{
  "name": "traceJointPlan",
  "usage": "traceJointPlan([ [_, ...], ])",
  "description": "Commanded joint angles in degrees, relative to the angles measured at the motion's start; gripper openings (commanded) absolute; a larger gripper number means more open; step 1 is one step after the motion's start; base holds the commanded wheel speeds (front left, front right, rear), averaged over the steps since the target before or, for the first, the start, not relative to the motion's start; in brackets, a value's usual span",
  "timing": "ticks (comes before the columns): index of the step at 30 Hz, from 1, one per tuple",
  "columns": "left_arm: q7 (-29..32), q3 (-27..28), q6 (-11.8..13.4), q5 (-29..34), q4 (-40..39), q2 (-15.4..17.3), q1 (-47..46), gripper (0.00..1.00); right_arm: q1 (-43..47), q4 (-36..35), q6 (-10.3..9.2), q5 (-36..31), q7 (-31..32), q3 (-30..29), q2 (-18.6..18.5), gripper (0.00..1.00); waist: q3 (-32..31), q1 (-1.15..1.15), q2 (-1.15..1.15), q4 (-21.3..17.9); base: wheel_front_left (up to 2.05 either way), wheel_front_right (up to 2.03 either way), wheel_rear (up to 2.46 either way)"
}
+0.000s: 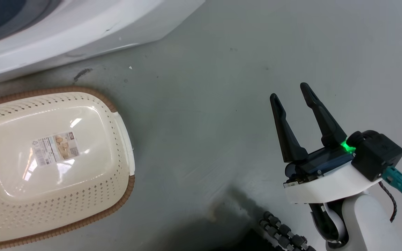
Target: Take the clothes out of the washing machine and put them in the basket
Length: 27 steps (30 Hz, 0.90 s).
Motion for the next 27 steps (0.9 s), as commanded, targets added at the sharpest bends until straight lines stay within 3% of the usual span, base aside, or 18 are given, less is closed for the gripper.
traceJointPlan([
  [1, -2.2, 0.2, 0.5, -0.4, -0.1, -0.5, 1.2, 0.00, -0.6, 0.2, -0.04, 0.0, -0.3, -0.3, 0.1, 1.00, -1.1, 0.00, 0.00, 0.1, 0.00, 0.00, 0.00],
  [15, -23.5, 5.3, 3.4, -8.6, 6.9, -6.8, 14.7, 0.00, 1.4, 3.0, -0.04, -0.3, 1.2, -3.2, 0.1, 1.00, -11.8, 0.00, 0.00, 1.7, 0.00, 0.00, 0.00],
  [27, -29.5, 8.3, 3.3, -14.2, 6.4, -13.9, 30.0, 0.00, 4.4, 5.2, -0.04, -1.7, 3.0, -5.7, 0.1, 1.00, -23.2, 0.00, 0.00, 6.0, 0.00, 0.00, 0.00],
])
